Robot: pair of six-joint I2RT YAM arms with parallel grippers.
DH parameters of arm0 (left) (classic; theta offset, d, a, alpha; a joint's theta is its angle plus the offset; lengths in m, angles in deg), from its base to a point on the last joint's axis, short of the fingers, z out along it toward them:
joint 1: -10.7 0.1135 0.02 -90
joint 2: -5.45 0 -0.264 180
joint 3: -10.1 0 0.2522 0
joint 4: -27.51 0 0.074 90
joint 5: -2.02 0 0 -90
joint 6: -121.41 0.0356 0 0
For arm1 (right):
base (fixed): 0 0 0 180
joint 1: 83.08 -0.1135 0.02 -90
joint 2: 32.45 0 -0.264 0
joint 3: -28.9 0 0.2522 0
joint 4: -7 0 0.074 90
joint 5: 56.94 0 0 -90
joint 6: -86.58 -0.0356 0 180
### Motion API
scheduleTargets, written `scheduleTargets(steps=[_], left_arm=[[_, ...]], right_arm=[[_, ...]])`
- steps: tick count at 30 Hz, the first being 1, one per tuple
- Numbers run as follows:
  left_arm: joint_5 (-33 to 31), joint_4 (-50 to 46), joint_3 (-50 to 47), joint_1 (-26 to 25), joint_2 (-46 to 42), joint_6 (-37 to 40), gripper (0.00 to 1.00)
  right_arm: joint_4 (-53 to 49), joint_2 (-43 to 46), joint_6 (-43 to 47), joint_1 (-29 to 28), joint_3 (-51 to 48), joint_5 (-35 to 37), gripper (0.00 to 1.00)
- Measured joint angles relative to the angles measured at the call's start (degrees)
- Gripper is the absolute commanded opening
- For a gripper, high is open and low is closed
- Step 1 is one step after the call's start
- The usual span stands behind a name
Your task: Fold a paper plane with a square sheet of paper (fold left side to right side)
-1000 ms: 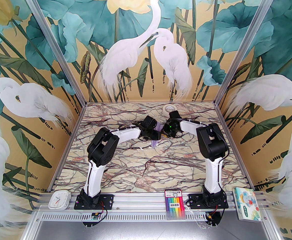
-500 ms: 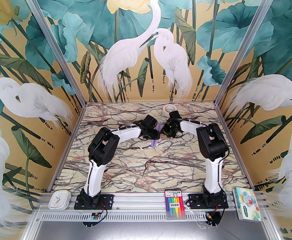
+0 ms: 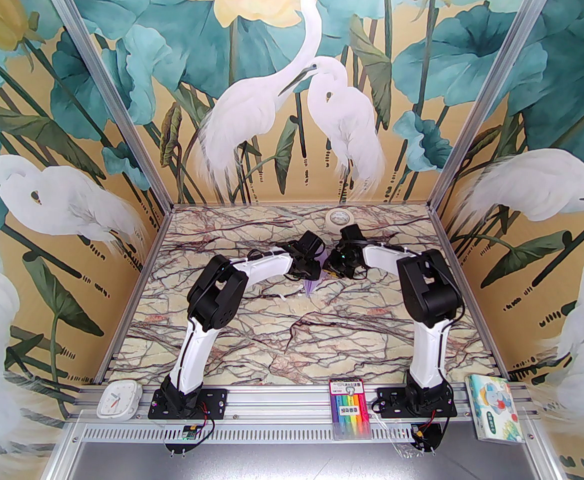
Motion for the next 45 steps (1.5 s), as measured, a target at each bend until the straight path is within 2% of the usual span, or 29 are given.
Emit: scheduleTargets(steps=[3,7,10,11,12,20,26,31,35,38,44,45], left_arm=[[-0.7,-0.5,0.1,0.0,0.0,0.4,0.09],[-1.0,-0.6,0.1,0.0,0.0,0.5,0.05],[-1.8,-0.9,0.1,0.0,-0.1,0.5,0.01],[-2.3,-1.2,0.0,0.0,-0.3,0.5,0.0],[-2.9,-1.6,0.0,0.0,-0.5,0.5,0.0],[-5.8,-3.8,-4.0,2.6,-7.4,0.6,0.0],[-7.6,-4.1,-10.6,11.1,-14.3,2.0,0.0],[-8.7,-4.1,-14.4,17.7,-14.6,4.2,0.0],[-8.8,-4.0,-14.6,19.6,-12.9,5.2,0.0],[-8.7,-4.0,-14.6,20.1,-11.4,5.4,0.07],[-8.7,-3.9,-14.6,20.3,-10.3,5.4,0.08],[-8.7,-3.9,-14.6,20.3,-10.3,5.4,0.1]], right_arm=[[0.0,3.1,-1.0,1.2,-3.4,2.2,0.32],[0.2,8.9,-1.8,3.0,-7.7,5.5,0.48],[0.1,13.5,-1.9,4.2,-9.0,7.7,0.69],[0.1,15.1,-1.7,4.5,-9.2,8.4,0.8],[0.2,16.6,-1.7,4.8,-9.3,8.8,0.99],[1.6,23.6,-0.7,5.9,-10.3,10.3,0.99],[3.4,23.6,-0.6,5.9,-11.8,9.6,0.99],[4.3,23.1,-0.6,5.5,-12.0,8.4,0.99],[4.8,22.9,-0.6,4.8,-12.0,8.2,0.99],[5.0,22.9,-0.6,4.5,-12.0,8.2,0.99],[5.2,22.9,-0.6,4.5,-12.0,8.2,0.99],[5.2,22.9,-0.6,4.5,-12.0,8.2,0.99]])
